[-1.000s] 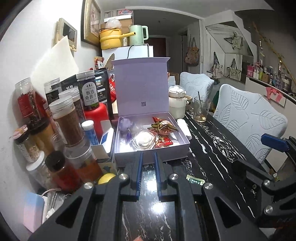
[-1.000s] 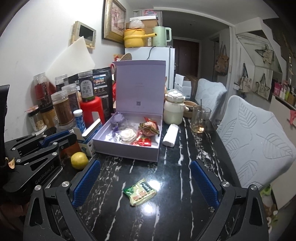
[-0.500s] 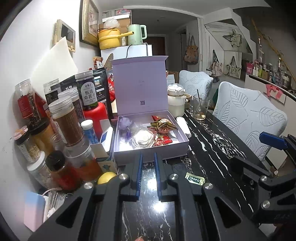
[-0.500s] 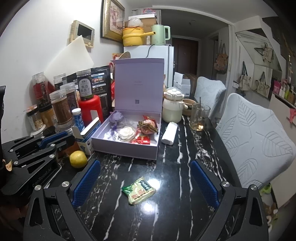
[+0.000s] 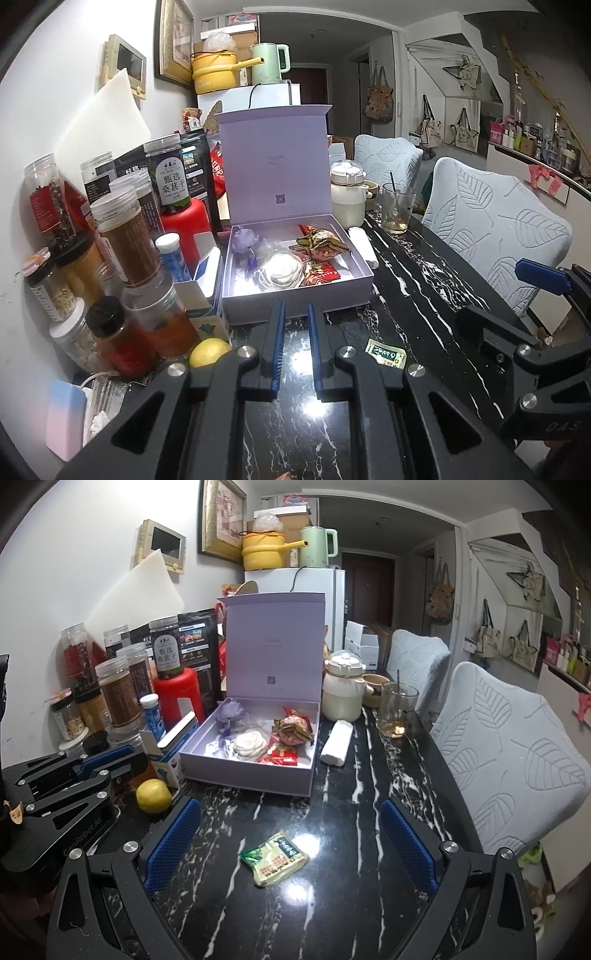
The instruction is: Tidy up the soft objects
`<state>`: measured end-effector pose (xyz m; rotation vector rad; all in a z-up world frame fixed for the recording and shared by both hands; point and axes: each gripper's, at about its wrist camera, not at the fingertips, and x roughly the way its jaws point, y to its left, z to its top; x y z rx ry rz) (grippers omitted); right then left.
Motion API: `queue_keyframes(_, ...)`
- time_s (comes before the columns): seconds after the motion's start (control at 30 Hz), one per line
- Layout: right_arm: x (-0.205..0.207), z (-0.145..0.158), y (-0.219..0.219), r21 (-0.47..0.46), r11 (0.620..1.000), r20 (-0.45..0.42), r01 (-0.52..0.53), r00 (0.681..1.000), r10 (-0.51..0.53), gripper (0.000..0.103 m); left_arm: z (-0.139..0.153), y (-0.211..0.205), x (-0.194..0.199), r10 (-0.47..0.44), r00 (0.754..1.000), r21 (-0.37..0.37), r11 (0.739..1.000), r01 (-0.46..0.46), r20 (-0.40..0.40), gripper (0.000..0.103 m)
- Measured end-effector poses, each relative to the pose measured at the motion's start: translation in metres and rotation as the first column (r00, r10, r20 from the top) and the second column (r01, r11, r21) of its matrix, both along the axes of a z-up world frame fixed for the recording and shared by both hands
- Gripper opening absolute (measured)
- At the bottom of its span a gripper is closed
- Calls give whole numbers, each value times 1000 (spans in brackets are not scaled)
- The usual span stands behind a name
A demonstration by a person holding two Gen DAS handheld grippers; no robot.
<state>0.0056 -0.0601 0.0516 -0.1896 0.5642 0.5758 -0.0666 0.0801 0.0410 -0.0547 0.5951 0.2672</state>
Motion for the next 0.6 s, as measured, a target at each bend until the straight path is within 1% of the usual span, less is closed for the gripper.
queue_keyframes(0.6,3,-2,-2,-3,1000,-4,3,1000,-3,99,2,1,-1,9,1000,-3,1000,-9,2,12)
